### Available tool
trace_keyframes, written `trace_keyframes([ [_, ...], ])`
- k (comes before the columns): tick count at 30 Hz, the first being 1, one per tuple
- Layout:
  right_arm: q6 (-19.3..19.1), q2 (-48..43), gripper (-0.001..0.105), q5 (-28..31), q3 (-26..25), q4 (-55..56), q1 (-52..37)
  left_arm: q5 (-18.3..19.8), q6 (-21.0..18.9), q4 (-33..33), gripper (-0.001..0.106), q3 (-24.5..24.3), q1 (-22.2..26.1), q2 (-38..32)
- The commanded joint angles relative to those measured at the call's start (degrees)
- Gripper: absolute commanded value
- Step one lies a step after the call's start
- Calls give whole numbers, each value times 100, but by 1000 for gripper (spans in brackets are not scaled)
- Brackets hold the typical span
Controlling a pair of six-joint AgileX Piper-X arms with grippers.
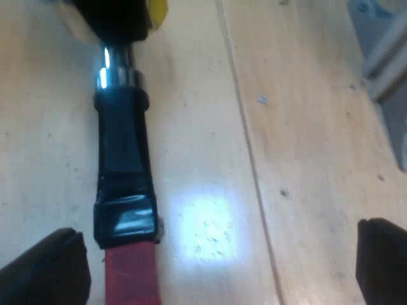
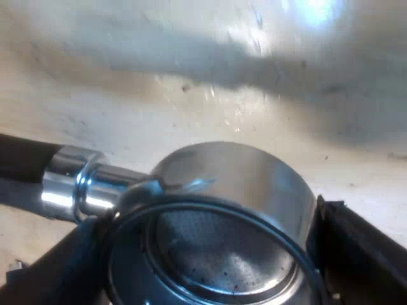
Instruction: Put the handle in the coffee machine
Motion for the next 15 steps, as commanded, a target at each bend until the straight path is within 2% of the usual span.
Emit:
trace_keyframes([
  [1, -373, -88, 0, -102, -262, 226, -56, 40, -174, -314, 86, -33, -19, 23],
  [6, -503, -88, 0, -102, -478, 502, -72, -91, -488, -689, 86, -33, -19, 22],
  [12, -503, -88, 0, -102, -574, 513, -72, -90, -488, -687, 86, 70, -19, 22],
  [15, -503, -104, 0, -143, -579, 513, -72, -21, -559, -712, 86, 358, 85, 22],
])
